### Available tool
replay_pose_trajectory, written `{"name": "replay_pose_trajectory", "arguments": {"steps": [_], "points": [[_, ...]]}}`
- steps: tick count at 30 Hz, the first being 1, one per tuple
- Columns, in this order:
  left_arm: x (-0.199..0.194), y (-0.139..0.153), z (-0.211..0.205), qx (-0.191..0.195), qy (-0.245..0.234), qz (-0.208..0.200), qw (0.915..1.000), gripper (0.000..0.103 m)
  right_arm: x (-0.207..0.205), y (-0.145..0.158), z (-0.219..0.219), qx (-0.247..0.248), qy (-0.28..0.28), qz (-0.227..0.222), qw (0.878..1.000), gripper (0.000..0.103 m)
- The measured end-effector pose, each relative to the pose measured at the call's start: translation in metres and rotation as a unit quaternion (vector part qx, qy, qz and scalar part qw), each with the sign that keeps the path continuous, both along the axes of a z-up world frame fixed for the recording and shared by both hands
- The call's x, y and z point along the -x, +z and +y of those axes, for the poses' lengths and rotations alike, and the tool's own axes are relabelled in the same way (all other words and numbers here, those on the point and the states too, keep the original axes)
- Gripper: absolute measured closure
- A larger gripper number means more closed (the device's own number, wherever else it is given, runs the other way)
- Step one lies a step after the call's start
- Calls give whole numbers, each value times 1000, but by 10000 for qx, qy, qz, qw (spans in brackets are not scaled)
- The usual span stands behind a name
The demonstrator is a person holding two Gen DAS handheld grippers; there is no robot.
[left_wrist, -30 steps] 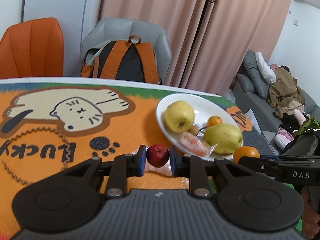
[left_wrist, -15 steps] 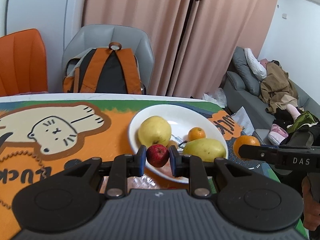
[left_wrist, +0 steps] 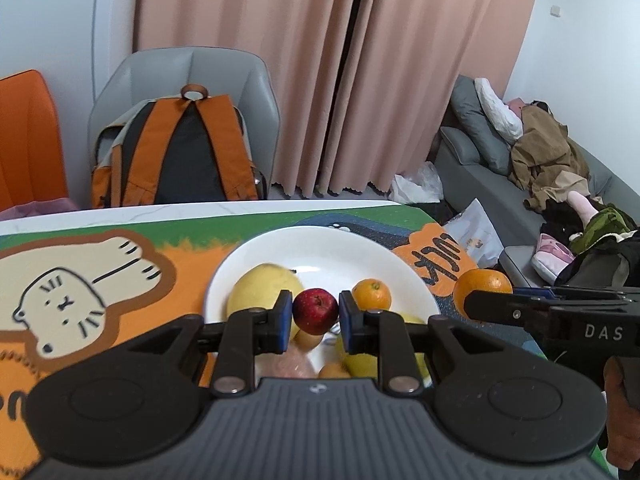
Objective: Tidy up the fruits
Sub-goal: 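Carry red fruit and mandarin over the white plate and open both grippers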
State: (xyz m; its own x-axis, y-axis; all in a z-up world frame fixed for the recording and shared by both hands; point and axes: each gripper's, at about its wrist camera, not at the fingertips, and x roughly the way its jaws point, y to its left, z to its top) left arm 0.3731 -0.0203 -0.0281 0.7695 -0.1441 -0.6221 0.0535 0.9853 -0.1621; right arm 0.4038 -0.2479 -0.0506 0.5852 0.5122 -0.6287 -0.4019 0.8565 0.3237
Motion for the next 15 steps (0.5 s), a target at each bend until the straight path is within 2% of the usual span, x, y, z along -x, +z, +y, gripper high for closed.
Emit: {"name": "replay_pose_trajectory", "arguments": {"steps": [13,15], "points": [[-43,-14,-14,-32,-80,261,9996,80,-26,-6,0,-38,51,122,9999,64],[-45,-14,-14,-84,-70,242,9996,77,-29,-7,2,-36,67,137,9999,64]]}}
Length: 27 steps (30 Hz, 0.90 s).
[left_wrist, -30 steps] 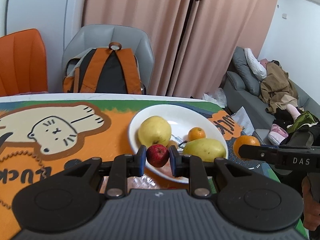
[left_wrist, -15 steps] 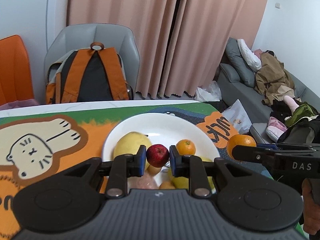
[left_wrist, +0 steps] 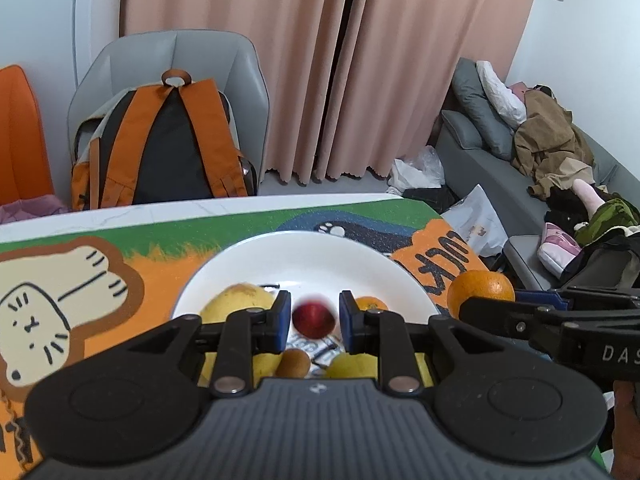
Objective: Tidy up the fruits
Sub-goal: 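Carry red fruit and mandarin over the white plate and open both grippers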
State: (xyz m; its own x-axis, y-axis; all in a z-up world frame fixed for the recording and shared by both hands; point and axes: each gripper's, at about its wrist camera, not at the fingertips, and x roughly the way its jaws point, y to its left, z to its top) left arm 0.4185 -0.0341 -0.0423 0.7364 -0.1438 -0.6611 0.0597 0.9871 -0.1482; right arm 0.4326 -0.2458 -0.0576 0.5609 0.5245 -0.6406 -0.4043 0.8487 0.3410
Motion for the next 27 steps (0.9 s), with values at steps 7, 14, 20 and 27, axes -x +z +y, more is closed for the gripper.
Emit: {"name": "replay_pose_trajectory", "arguments": {"steps": [7,14,20,27], "points": [[8,8,10,-99,42,-73,9999,75,-6,-5,10,-9,66,66,10000,64],[26,10,36,-29,305,24,9995,73,-11,-2,27,-37,177,49,9998,64],[45,9,60,45,558,70,9984,68,-16,0,46,-36,285,80,9996,64],[62,4,86,126,845,152,9962,63,-17,-3,63,7,361,153,9992,63]]}}
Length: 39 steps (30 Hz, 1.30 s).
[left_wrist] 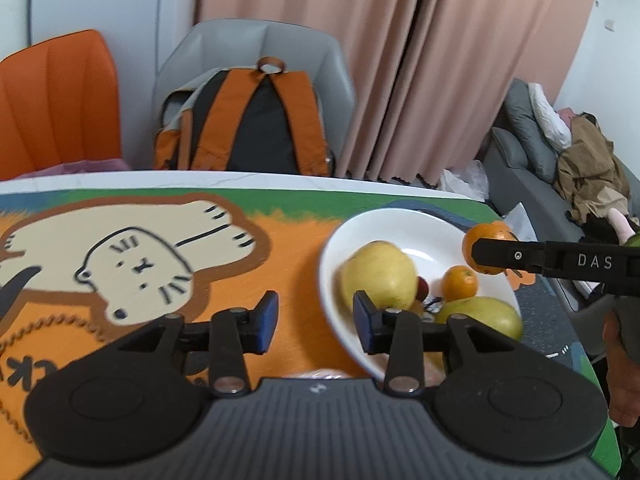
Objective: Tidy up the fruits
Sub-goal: 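Carry red fruit and mandarin over the white plate and open both grippers, then move left gripper to the plastic-wrapped pink fruit while right gripper closes on a red apple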
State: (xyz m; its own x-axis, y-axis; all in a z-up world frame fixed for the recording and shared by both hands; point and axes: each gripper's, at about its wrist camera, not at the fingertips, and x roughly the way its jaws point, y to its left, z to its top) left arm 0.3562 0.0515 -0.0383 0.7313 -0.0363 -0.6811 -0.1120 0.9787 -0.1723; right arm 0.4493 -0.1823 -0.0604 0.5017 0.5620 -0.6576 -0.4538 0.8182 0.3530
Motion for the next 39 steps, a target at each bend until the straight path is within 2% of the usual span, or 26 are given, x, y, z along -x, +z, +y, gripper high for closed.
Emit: {"name": "replay_pose_trajectory", "arguments": {"steps": [4,18,23,31,39], "points": [[7,-5,8,61,66,50,9999,61,1,-1,1,6,-86,-5,10000,56],[29,-11,17,188,172,105,9996,49,34,-3,-7,74,-19,97,9999,56],[39,-10,15,199,170,61,9996,37,51,2,-10,66,50,44,10000,56],[52,-15,13,222,172,51,9996,35,82,7,-10,51,244,-63,9997,56],[66,-22,17,241,173,94,9995,35,105,-5,-4,85,385,59,9992,56]]}}
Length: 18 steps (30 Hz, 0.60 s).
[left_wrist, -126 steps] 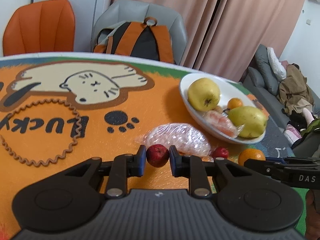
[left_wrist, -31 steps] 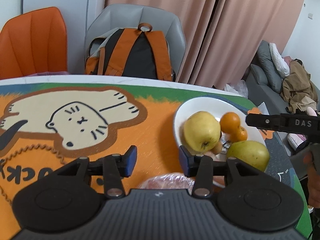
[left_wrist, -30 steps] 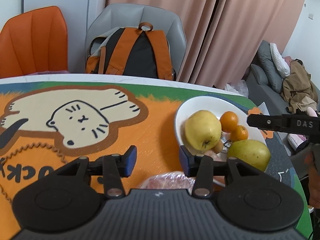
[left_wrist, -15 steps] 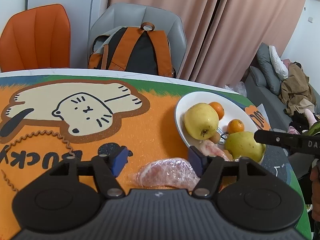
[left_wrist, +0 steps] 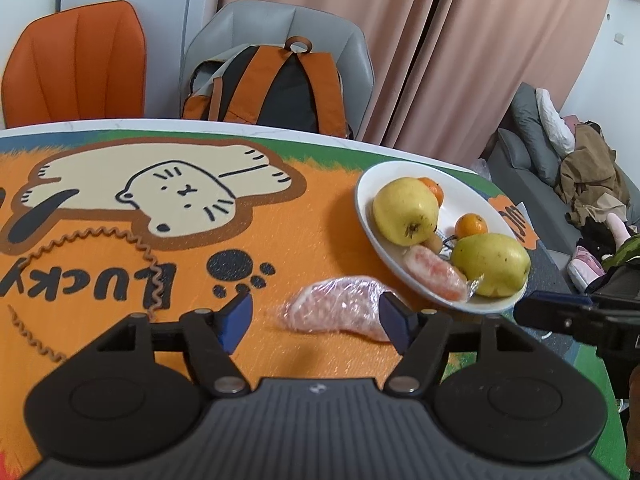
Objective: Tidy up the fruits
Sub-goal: 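Move left gripper to the plastic-wrapped pink fruit while right gripper closes on a red apple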
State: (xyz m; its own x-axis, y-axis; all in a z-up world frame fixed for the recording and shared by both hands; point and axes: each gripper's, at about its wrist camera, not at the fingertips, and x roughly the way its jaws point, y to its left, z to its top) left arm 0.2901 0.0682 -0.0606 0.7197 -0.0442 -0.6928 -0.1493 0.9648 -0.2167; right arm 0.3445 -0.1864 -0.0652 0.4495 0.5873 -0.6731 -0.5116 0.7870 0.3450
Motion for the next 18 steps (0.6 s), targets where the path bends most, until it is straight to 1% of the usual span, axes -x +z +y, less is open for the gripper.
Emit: {"name": "replay_pose_trajectory", "arguments": {"steps": [7,13,18], "points": [[10,-8,2,19,-35,39,10000,35,11,-11,4,5,48,60,10000,57],[13,-14,7,-12,-27,86,10000,35,8,-29,19,204,74,129,9997,58],[14,-16,13,-11,14,115,9999,35,5,-42,32,223,113,211,9995,61]]}}
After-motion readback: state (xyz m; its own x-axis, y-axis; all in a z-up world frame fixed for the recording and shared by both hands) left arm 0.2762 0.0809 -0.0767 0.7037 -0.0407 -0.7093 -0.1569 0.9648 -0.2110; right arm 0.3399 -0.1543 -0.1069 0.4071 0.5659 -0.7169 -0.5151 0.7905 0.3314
